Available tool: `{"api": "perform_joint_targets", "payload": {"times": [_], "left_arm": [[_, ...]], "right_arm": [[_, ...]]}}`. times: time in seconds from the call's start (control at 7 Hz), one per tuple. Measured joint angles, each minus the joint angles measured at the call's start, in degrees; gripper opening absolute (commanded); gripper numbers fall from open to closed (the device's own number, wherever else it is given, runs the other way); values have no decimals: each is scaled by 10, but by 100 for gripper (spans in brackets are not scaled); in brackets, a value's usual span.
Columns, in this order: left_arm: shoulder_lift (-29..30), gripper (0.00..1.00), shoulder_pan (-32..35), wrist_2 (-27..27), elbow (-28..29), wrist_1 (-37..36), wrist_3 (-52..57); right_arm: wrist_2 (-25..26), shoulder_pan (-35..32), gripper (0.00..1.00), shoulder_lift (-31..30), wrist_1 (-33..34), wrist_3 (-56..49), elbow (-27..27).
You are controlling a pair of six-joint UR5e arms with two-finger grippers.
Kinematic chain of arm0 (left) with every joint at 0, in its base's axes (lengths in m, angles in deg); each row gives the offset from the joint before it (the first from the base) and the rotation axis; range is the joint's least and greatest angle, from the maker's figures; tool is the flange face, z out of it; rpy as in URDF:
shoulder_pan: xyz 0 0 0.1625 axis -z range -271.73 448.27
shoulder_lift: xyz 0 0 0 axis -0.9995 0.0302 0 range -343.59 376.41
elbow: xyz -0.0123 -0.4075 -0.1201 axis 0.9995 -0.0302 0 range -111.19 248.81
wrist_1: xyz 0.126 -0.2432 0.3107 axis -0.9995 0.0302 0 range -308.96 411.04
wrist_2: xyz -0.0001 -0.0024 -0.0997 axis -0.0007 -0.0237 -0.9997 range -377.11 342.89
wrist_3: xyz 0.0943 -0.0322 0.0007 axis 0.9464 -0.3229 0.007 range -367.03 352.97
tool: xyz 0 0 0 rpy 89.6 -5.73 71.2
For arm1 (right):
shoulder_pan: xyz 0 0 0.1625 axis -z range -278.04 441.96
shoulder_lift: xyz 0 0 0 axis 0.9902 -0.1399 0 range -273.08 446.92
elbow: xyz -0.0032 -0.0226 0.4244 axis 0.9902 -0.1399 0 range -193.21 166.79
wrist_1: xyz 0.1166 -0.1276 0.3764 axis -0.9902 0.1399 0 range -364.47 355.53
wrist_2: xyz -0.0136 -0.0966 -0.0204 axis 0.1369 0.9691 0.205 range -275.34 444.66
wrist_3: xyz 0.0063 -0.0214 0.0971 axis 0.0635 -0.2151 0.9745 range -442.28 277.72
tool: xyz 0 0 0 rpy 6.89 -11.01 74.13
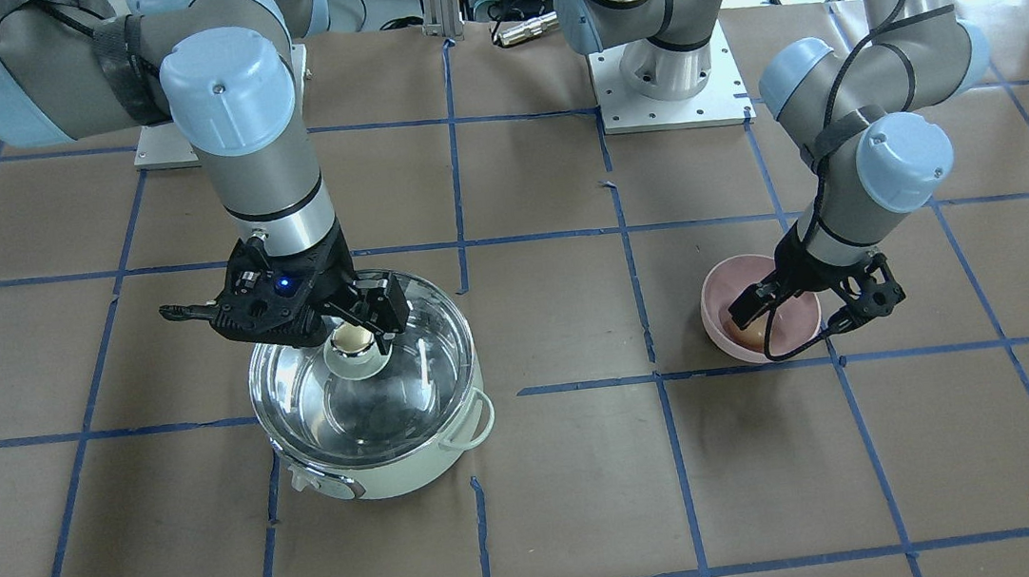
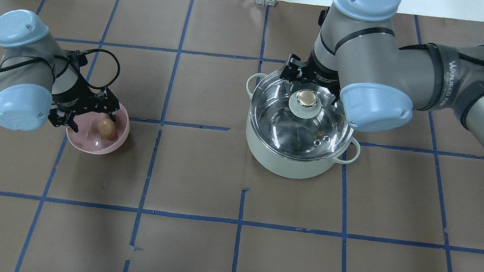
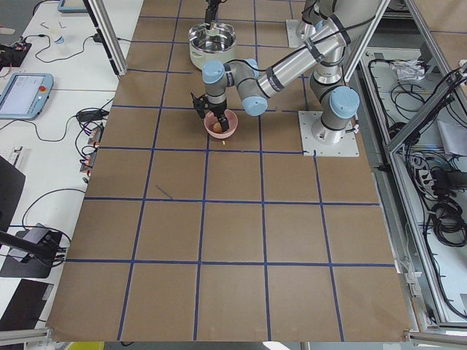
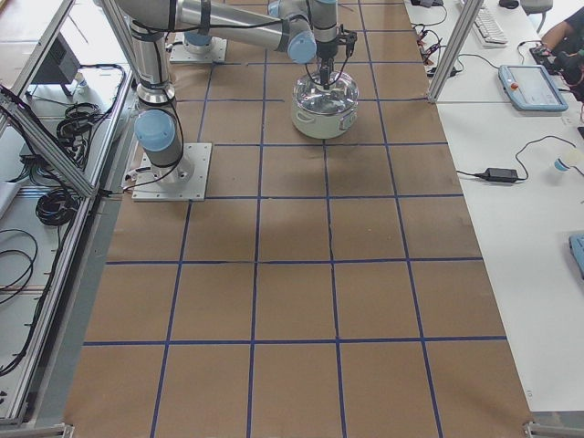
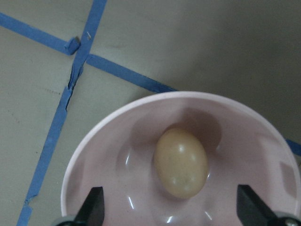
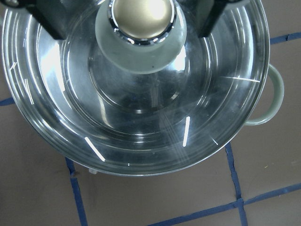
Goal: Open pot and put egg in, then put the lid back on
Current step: 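Grasp the egg with the left gripper while the right grasps the lid knob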
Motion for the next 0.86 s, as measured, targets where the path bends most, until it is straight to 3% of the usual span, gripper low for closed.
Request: {"api": "perform_joint_targets", "payload": {"times": [0.29,0.57,0.86], "left_arm": [[5,99,0,0,-1,-19,-1],[11,99,0,0,-10,-37,-3],[13,99,9,0,-16,-47,-19]], "right_arm": [[1,-8,90,4,11,1,10],[2,-13,57,7,15,1,11],[2,-13,44,8,16,-1,10]]}}
